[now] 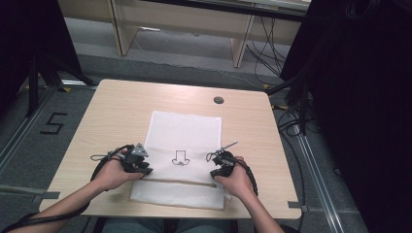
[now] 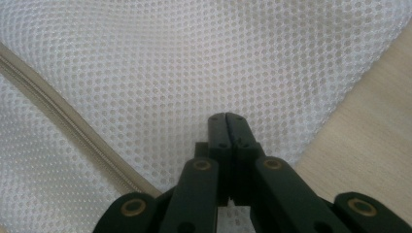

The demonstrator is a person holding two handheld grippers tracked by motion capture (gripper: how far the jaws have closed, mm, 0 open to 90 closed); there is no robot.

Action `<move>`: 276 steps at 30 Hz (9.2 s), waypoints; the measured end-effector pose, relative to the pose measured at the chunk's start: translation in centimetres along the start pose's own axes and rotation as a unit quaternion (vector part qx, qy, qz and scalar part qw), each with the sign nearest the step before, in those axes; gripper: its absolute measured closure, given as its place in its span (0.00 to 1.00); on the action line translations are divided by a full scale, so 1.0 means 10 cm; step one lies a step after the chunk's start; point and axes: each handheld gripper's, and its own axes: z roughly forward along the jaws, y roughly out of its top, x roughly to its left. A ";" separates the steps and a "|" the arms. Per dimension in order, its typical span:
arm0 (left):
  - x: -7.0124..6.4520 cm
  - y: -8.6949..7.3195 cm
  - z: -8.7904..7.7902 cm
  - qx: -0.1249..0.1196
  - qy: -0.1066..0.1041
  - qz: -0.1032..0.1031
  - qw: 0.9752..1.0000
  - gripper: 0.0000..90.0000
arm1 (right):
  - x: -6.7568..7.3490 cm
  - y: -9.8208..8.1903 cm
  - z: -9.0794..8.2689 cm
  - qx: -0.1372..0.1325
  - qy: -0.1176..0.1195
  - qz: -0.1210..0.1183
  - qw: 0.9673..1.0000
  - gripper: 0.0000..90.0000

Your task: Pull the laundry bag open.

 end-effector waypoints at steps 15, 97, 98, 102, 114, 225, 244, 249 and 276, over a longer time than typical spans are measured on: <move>-0.01 0.05 -0.08 -0.098 0.000 0.000 0.995 0.46 | -0.20 -0.25 -0.42 -0.129 -0.027 0.041 0.990 0.83; -0.52 0.50 0.04 -0.148 -0.076 0.090 0.982 0.52 | 0.04 -0.40 -0.22 0.015 0.022 -0.006 1.000 1.00; -0.54 0.53 0.06 -0.144 -0.078 0.097 0.982 0.53 | 0.04 -0.40 -0.22 0.015 0.024 -0.007 1.000 1.00; -0.67 0.62 0.14 -0.145 -0.098 0.110 0.978 0.54 | 0.03 -0.41 -0.20 0.010 0.027 -0.005 1.000 1.00; -0.96 0.83 0.37 -0.120 -0.138 0.146 0.972 0.65 | 0.02 -0.41 -0.19 0.009 0.029 -0.011 0.999 1.00; -1.23 1.07 0.73 -0.049 -0.156 0.181 0.970 0.91 | 0.04 -0.41 -0.19 0.011 0.018 -0.030 0.999 1.00; -1.21 1.05 0.70 -0.041 -0.163 0.177 0.970 0.91 | 0.06 -0.40 -0.19 0.014 0.015 -0.037 0.999 1.00; -1.21 1.04 0.69 -0.045 -0.158 0.184 0.969 0.91 | 0.06 -0.40 -0.19 0.014 0.015 -0.037 0.999 1.00; -1.15 0.98 0.63 -0.047 -0.157 0.178 0.970 0.91 | 0.05 -0.40 -0.19 0.016 0.017 -0.030 0.999 1.00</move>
